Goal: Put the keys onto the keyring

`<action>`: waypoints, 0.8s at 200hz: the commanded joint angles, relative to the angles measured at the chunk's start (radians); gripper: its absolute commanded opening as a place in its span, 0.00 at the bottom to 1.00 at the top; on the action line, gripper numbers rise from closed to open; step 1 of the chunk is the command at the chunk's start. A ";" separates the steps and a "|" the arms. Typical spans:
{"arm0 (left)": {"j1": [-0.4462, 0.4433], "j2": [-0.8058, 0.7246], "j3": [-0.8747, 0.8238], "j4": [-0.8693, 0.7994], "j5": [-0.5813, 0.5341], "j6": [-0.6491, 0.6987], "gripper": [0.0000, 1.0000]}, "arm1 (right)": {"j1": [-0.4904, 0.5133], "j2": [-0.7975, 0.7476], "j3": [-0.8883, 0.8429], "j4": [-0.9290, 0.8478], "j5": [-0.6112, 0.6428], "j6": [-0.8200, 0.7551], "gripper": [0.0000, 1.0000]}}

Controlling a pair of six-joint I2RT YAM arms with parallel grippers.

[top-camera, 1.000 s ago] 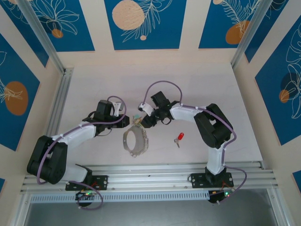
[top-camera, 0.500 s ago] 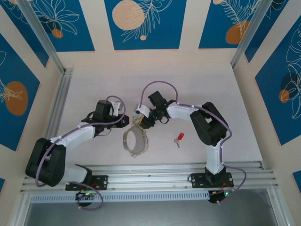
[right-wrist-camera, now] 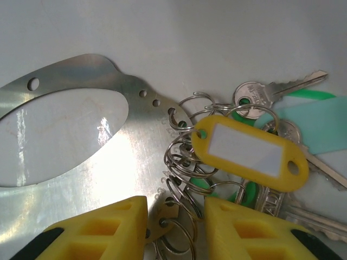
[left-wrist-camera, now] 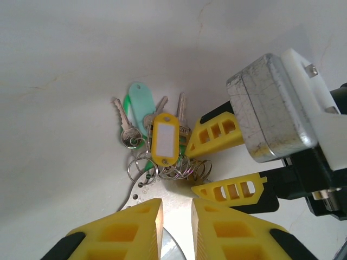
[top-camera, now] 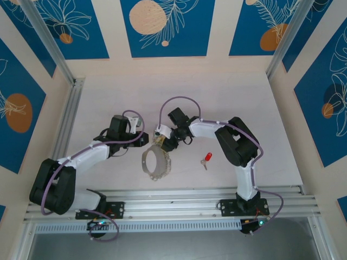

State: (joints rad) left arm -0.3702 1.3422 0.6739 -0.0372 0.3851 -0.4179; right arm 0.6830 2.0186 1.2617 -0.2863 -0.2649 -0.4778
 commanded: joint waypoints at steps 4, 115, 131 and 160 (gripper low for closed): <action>0.011 -0.019 -0.019 0.016 0.015 -0.008 0.23 | 0.016 0.029 0.033 -0.033 0.008 -0.033 0.33; 0.016 -0.015 -0.021 0.022 0.016 -0.010 0.23 | 0.023 0.022 0.058 -0.020 -0.039 -0.038 0.25; 0.016 -0.015 -0.022 0.024 0.017 -0.011 0.23 | 0.024 0.019 0.058 -0.024 -0.055 -0.035 0.25; 0.016 -0.006 -0.019 0.028 0.022 -0.013 0.23 | 0.023 0.032 0.089 -0.045 -0.064 -0.038 0.22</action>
State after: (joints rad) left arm -0.3664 1.3426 0.6624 -0.0292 0.3855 -0.4210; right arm 0.7040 2.0331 1.2964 -0.2943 -0.2806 -0.4992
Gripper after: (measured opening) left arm 0.226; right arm 0.234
